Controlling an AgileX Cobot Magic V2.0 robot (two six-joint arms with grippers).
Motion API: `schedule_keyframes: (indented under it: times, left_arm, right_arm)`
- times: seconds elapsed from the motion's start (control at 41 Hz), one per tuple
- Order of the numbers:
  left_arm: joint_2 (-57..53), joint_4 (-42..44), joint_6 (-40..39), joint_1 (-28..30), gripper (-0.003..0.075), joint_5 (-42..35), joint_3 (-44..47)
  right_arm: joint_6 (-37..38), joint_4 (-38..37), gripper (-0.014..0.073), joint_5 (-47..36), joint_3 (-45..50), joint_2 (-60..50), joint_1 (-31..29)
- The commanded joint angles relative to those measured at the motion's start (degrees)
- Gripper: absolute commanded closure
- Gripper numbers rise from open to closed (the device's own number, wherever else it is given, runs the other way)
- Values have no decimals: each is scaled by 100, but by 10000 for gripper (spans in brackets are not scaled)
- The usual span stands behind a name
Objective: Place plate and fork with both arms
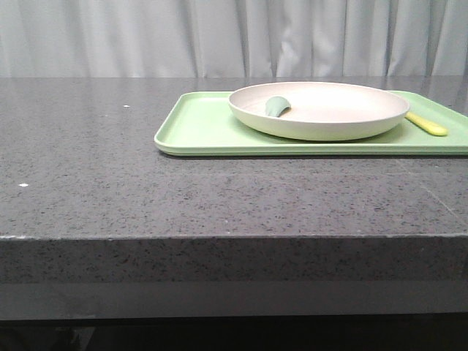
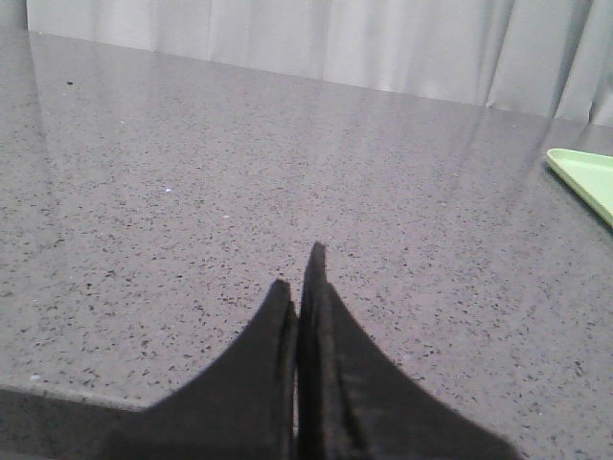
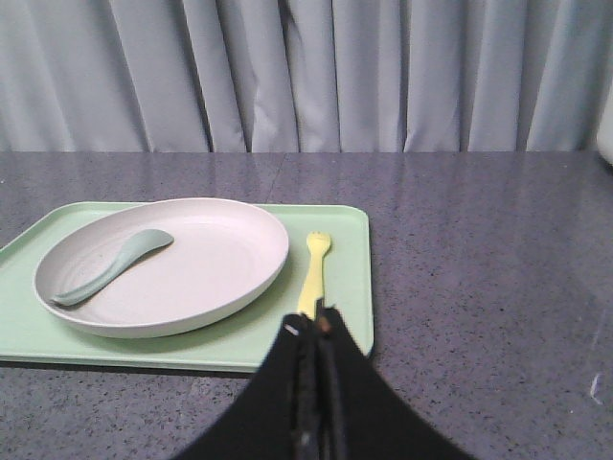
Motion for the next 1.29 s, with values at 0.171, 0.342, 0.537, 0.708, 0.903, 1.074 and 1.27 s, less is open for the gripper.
schedule_keyframes:
  times: [0.171,0.342,0.537,0.708,0.903,1.074,1.27]
  left_arm:
    - [-130,-37,14,16,738,-487,12]
    - [-130,-37,14,16,738,-487,12]
    - [-130,-37,14,16,738,-487,12]
    - [-130,-37,14,16,738,-487,12]
    - [-130,-37,14,16,738,-487,12]
    - [-119,-37,14,16,738,-487,12]
    - [-119,-37,14,16,738,-487,12]
  right_arm:
    - [-44,-35,713,-513,-163,54,-4]
    - [-81,-35,713,-565,97,-54,-2]
    - [-98,-35,713,-565,938,-543,-2]
    - [-98,-35,713,-565,1694,-915,-7]
    - [-98,-48,713,-444,1942,-1096,-7]
    - [-98,-42,713,-430,1942,-1161,-7]
    - [-98,-42,713,-430,1936,-1154,-7]
